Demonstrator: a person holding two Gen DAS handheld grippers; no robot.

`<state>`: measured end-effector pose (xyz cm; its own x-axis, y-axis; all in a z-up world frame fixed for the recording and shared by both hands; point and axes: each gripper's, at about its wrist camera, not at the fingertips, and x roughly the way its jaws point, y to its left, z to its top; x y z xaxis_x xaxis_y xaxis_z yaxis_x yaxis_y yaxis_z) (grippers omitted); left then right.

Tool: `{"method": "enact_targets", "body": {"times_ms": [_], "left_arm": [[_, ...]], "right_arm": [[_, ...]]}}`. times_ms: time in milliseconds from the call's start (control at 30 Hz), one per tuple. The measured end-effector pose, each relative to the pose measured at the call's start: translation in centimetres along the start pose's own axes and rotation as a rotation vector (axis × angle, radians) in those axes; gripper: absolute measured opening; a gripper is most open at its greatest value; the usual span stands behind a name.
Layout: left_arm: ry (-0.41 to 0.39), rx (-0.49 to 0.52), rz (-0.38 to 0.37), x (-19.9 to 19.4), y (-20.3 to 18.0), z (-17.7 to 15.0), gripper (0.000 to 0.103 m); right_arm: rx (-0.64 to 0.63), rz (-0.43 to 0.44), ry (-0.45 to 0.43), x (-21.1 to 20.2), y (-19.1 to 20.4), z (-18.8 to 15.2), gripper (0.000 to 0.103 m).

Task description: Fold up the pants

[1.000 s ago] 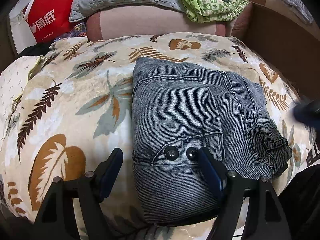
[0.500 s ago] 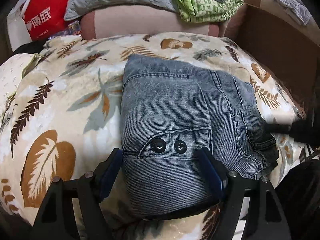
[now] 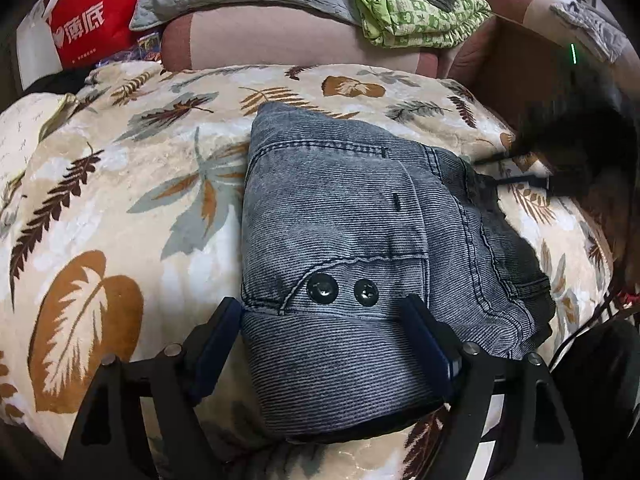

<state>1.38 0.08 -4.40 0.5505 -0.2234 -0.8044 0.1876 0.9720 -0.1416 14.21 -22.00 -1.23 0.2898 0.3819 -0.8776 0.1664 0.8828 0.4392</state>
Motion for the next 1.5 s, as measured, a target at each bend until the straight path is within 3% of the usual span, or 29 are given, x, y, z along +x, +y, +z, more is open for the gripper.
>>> {"method": "enact_targets", "body": {"times_ms": [33, 67, 133, 200, 233, 333, 400, 500, 533, 567, 600, 667, 700, 833, 933, 1100, 1167, 1200, 1233, 1267, 1300, 1333, 1500], "left_arm": [[0.0, -0.005, -0.006, 0.1, 0.1, 0.0, 0.084], [0.001, -0.013, -0.013, 0.1, 0.2, 0.0, 0.084], [0.001, -0.026, -0.027, 0.2, 0.4, -0.1, 0.084], [-0.002, -0.046, -0.039, 0.2, 0.7, -0.3, 0.084], [-0.004, -0.056, -0.044, 0.3, 0.8, -0.4, 0.084], [-0.012, -0.084, -0.05, 0.4, 1.0, -0.6, 0.087], [-0.013, -0.087, -0.058, 0.4, 1.2, -0.6, 0.088], [-0.012, -0.094, -0.072, 0.6, 1.4, -0.7, 0.09], [-0.011, -0.098, -0.076, 0.6, 1.5, -0.7, 0.09], [-0.01, -0.101, -0.077, 0.6, 1.5, -0.7, 0.091], [-0.01, -0.102, -0.077, 0.6, 1.5, -0.7, 0.091], [-0.012, -0.104, -0.076, 0.6, 1.6, -0.7, 0.092], [-0.013, -0.103, -0.076, 0.6, 1.6, -0.7, 0.092], [-0.015, -0.103, -0.068, 0.7, 1.5, -0.7, 0.093], [-0.018, -0.104, -0.069, 0.7, 1.5, -0.7, 0.093], [-0.021, -0.114, -0.069, 0.7, 1.8, -0.7, 0.095], [-0.023, -0.117, -0.064, 0.6, 1.8, -0.8, 0.095], [-0.024, -0.119, -0.063, 0.6, 1.8, -0.9, 0.095], [-0.023, -0.125, -0.064, 0.6, 1.8, -0.9, 0.095], [-0.016, -0.131, -0.067, 0.6, 1.8, -0.9, 0.095], [-0.011, -0.137, -0.061, 0.6, 1.8, -0.9, 0.095], [-0.011, -0.139, -0.05, 0.4, 1.7, -0.8, 0.095], [-0.012, -0.126, 0.008, -1.1, 0.9, -0.2, 0.095]], "right_arm": [[-0.079, -0.026, -0.022, -0.8, 2.7, 0.9, 0.047], [-0.142, -0.041, -0.034, -1.1, 4.8, 1.4, 0.073], [-0.308, -0.027, -0.017, -0.8, 10.0, 2.6, 0.103], [-0.453, -0.042, 0.073, 1.5, 14.5, 3.4, 0.103], [-0.529, -0.086, 0.143, 3.4, 17.0, 3.8, 0.103], [-0.663, -0.221, 0.238, 7.8, 22.1, 4.6, 0.103], [-0.75, -0.308, 0.283, 10.4, 24.3, 4.4, 0.103], [-0.791, -0.393, 0.37, 13.1, 24.1, 3.6, 0.097], [-0.782, -0.401, 0.423, 14.3, 23.9, 3.5, 0.08], [-0.772, -0.405, 0.449, 14.8, 23.5, 3.6, 0.046], [-0.759, -0.415, 0.464, 15.0, 23.1, 3.7, 0.029], [-0.719, -0.39, 0.471, 14.9, 22.2, 4.3, 0.023], [-0.698, -0.378, 0.458, 14.6, 21.9, 4.7, 0.023], [-0.513, -0.378, 0.207, 10.9, 19.2, 8.4, 0.024], [-0.467, -0.334, 0.088, 7.3, 17.5, 8.1, 0.024], [-0.383, -0.143, 0.067, 2.0, 12.7, 3.4, 0.027], [-0.345, -0.1, 0.075, 1.0, 9.3, 0.7, 0.04], [-0.331, -0.097, 0.079, 1.1, 7.6, -0.3, 0.047], [-0.319, -0.134, 0.078, 1.7, 5.7, -1.3, 0.061], [-0.331, -0.21, 0.105, 2.8, 3.8, -2.0, 0.068], [-0.328, -0.218, 0.116, 3.3, 2.4, -2.4, 0.071], [-0.281, -0.155, 0.075, 2.5, 1.0, -2.6, 0.071], [-0.291, -0.101, -0.092, -3.1, 0.6, -4.9, 0.072]]}}
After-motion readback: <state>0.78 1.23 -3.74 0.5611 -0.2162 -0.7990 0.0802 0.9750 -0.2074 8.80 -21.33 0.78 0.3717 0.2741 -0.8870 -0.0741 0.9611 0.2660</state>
